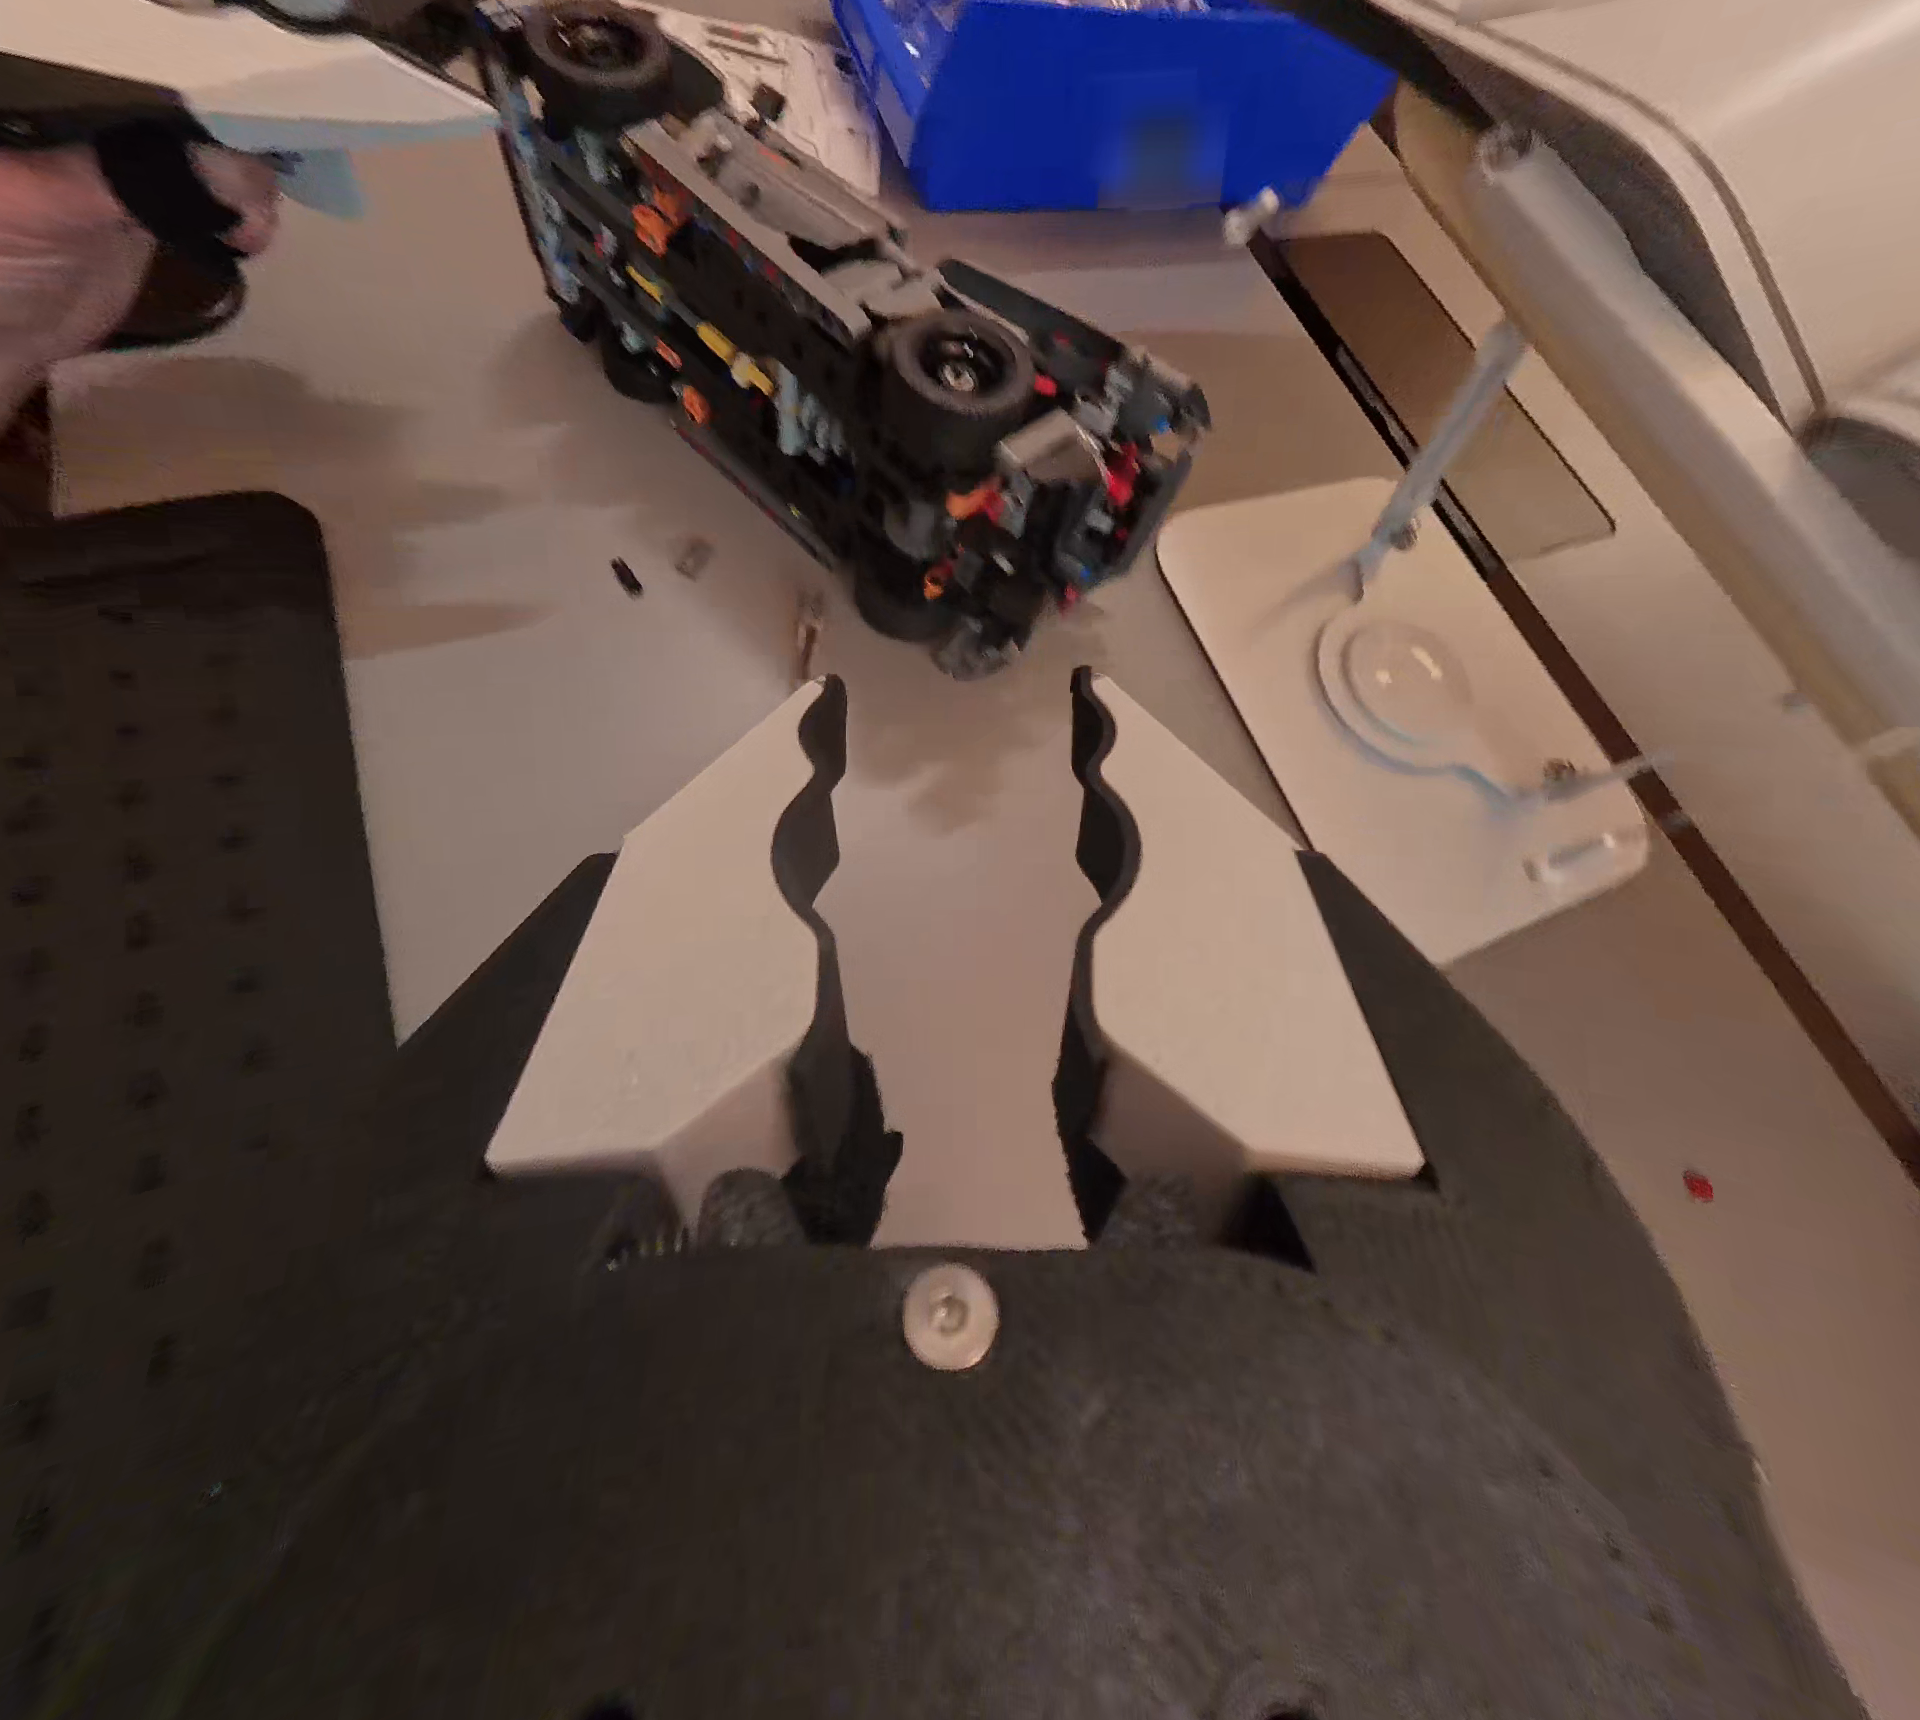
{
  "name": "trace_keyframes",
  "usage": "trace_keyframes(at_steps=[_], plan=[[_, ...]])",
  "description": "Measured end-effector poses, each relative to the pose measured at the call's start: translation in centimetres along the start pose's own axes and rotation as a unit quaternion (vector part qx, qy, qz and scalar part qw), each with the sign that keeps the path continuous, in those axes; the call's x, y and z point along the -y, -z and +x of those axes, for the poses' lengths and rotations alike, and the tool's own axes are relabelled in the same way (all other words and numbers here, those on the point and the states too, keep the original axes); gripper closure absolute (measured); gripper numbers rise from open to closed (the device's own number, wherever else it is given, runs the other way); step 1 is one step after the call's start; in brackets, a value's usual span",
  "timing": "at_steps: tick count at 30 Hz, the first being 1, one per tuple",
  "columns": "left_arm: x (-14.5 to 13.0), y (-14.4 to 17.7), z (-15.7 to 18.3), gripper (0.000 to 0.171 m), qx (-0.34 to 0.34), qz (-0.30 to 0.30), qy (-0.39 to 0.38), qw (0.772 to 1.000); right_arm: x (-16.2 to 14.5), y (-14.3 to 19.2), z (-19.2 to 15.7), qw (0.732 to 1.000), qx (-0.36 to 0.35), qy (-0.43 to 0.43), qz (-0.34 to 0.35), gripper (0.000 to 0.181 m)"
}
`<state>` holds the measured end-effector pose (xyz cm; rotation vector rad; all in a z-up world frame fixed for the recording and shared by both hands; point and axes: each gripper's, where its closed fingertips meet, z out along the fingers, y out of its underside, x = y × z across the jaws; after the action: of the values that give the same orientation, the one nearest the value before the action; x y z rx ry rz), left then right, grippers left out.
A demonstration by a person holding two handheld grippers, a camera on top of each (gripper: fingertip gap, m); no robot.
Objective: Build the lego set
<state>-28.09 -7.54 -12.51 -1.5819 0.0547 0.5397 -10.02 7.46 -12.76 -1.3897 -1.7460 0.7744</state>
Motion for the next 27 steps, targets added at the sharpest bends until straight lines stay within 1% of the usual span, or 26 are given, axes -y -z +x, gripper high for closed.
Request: trace_keyframes(at_steps=[2, 4, 6, 8, 11, 13, 15, 17, 20, 23, 27], plan=[[1.7, -0.3, 1.8, 0.113, -0.02, 0.006, -0.025, 0.999, -2.0, 0.9, 1.3, 0.999, -0.007, -0.02, -0.024, 0.138], [2.7, -0.8, 3.7, 0.114, -0.041, 0.002, -0.049, 0.998, -3.6, 1.5, 2.0, 0.998, -0.005, -0.04, -0.039, 0.139], [2.5, -1.5, 5.1, 0.117, -0.056, -0.014, -0.071, 0.996, -4.8, 2.1, 2.6, 0.997, -0.01, -0.05, -0.051, 0.142], [2.0, -1.9, 6.9, 0.123, -0.092, -0.025, -0.075, 0.993, -6.1, 2.9, 3.5, 0.994, -0.032, -0.064, -0.08, 0.144], [1.6, -2.4, 9.8, 0.123, -0.136, -0.03, -0.077, 0.987, -5.7, 4.8, 3.9, 0.992, -0.038, -0.081, -0.085, 0.144], [1.0, -2.8, 11.4, 0.122, -0.152, -0.039, -0.093, 0.983, -5.2, 6.6, 4.5, 0.989, -0.057, -0.083, -0.108, 0.144], [0.2, -3.0, 12.8, 0.122, -0.171, -0.05, -0.113, 0.978, -4.3, 9.1, 4.6, 0.986, -0.075, -0.061, -0.134, 0.141], [-0.6, -3.0, 13.4, 0.122, -0.18, -0.056, -0.131, 0.973, -3.6, 12.0, 5.2, 0.982, -0.1, -0.043, -0.152, 0.142], [-0.8, -2.8, 13.8, 0.123, -0.197, -0.048, -0.12, 0.972, -4.2, 16.2, 6.4, 0.971, -0.142, -0.022, -0.192, 0.142], [-1.0, -2.6, 13.9, 0.124, -0.202, -0.045, -0.11, 0.972, -6.1, 18.3, 7.5, 0.968, -0.141, -0.006, -0.206, 0.145], [-1.5, -2.5, 14.2, 0.124, -0.211, -0.046, -0.105, 0.971, -11.9, 18.6, 10.3, 0.962, -0.128, -0.045, -0.236, 0.148]])
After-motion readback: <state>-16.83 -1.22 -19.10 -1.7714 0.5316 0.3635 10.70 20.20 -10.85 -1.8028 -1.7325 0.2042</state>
